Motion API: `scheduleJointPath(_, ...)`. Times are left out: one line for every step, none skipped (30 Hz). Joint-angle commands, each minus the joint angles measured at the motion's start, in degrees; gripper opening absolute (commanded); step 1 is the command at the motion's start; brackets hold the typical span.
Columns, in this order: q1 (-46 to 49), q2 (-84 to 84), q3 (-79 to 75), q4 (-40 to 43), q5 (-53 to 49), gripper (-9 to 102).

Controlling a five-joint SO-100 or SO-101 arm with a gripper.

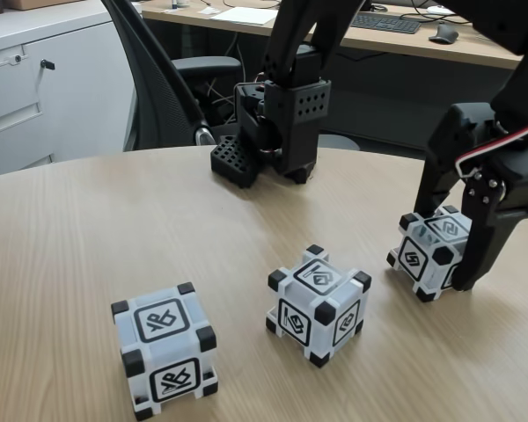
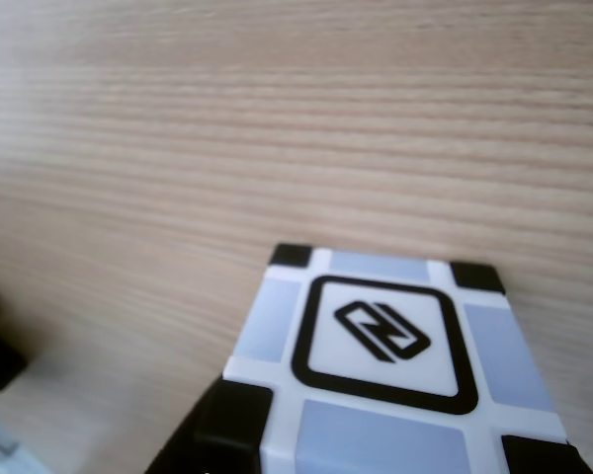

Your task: Stack cubes from left to right.

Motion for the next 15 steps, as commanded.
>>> scheduleJointPath(0.44,1.14,-0.35,-0.09,-0.44,5)
scheduleJointPath(0.53,1.23,-0.35,-0.09,-0.62,4)
scheduleJointPath(0.53,1.49,-0.88,-0.09,-0.62,4)
scheduleJointPath(0.53,2.11,-1.14,0.44,-0.62,4)
scheduleJointPath(0.53,3.52,-1.14,0.53,-0.62,3)
scheduleJointPath(0.53,5.45,-1.14,0.53,-0.26,3)
scheduleJointPath(0.53,7.56,-1.14,0.53,-0.26,2)
scheduleJointPath(0.62,9.93,-1.14,0.53,-0.44,0)
scheduleJointPath(0.62,12.39,-1.14,0.53,-0.53,0)
scheduleJointPath(0.62,14.85,-0.7,0.53,-1.32,0)
scheduleJointPath(0.62,17.4,-0.44,0.53,-1.58,0)
scheduleJointPath(0.62,19.6,-0.35,0.62,-1.67,0)
scheduleJointPath(0.62,21.62,-0.35,0.62,-1.76,0)
scheduleJointPath(0.7,23.2,-0.35,0.62,-1.76,0)
scheduleJointPath(1.05,24.43,-0.35,0.7,-1.49,0)
